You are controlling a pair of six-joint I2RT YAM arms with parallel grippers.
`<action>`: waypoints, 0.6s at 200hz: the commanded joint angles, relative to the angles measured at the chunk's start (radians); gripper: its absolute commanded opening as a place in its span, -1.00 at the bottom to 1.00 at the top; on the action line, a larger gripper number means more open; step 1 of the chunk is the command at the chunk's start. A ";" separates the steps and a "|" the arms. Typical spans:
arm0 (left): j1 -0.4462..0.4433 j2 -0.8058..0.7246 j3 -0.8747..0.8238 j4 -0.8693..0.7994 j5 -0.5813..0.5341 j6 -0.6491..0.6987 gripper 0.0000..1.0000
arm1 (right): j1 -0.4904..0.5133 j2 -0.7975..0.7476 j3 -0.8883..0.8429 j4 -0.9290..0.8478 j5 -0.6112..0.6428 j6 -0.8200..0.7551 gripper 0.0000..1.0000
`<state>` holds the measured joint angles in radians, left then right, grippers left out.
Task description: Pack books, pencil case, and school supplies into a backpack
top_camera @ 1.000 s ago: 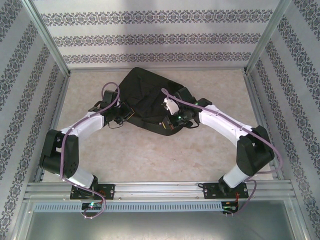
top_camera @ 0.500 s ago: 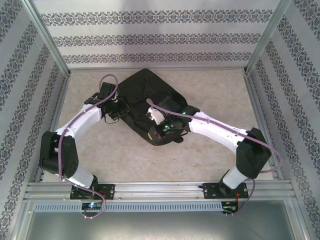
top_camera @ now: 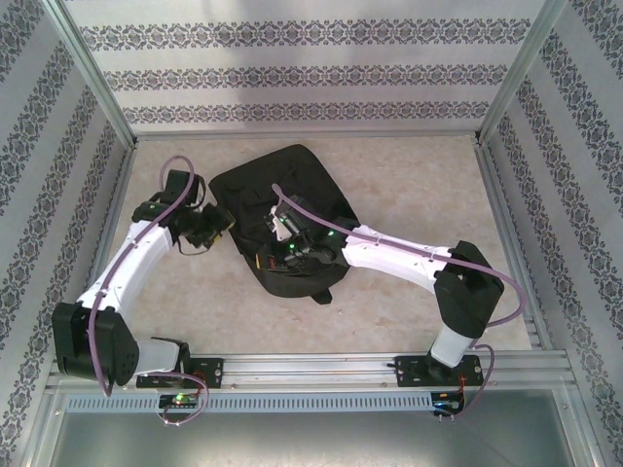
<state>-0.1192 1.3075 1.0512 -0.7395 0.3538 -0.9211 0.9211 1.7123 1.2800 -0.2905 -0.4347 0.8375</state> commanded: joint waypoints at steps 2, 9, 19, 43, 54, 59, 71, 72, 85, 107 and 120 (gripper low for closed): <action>-0.023 -0.028 -0.054 -0.087 0.063 -0.097 -0.17 | 0.011 -0.022 -0.003 0.070 0.007 0.075 -1.00; -0.033 -0.025 -0.051 -0.087 0.066 -0.105 -0.17 | 0.014 -0.025 -0.005 0.066 0.010 0.071 -1.00; -0.044 -0.015 -0.043 -0.089 0.069 -0.116 -0.16 | 0.019 -0.031 -0.009 0.063 0.011 0.068 -1.00; -0.072 0.011 -0.033 -0.089 0.072 -0.128 -0.24 | 0.019 -0.039 -0.028 0.074 0.008 0.069 -1.00; -0.087 0.020 -0.041 -0.077 0.063 -0.130 -0.26 | 0.019 -0.037 -0.031 0.080 0.006 0.071 -1.00; -0.093 0.023 -0.045 -0.070 0.062 -0.133 -0.26 | 0.019 -0.035 -0.031 0.084 0.004 0.073 -1.00; -0.103 0.036 -0.058 -0.052 0.068 -0.140 -0.28 | 0.019 -0.031 -0.030 0.089 -0.004 0.077 -1.00; -0.104 0.038 -0.059 -0.050 0.070 -0.140 -0.27 | 0.019 -0.031 -0.030 0.090 -0.004 0.078 -1.00; -0.113 0.054 -0.063 -0.044 0.068 -0.142 -0.28 | 0.019 -0.032 -0.033 0.098 -0.004 0.078 -1.00; -0.117 0.067 -0.068 -0.029 0.062 -0.150 -0.25 | 0.020 -0.033 -0.040 0.108 -0.010 0.077 -1.00; -0.116 0.071 -0.061 -0.014 0.059 -0.151 -0.25 | 0.019 -0.033 -0.047 0.109 -0.011 0.074 -1.00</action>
<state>-0.2256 1.3678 0.9920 -0.7830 0.4149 -1.0447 0.9276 1.7115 1.2461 -0.2359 -0.4335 0.9009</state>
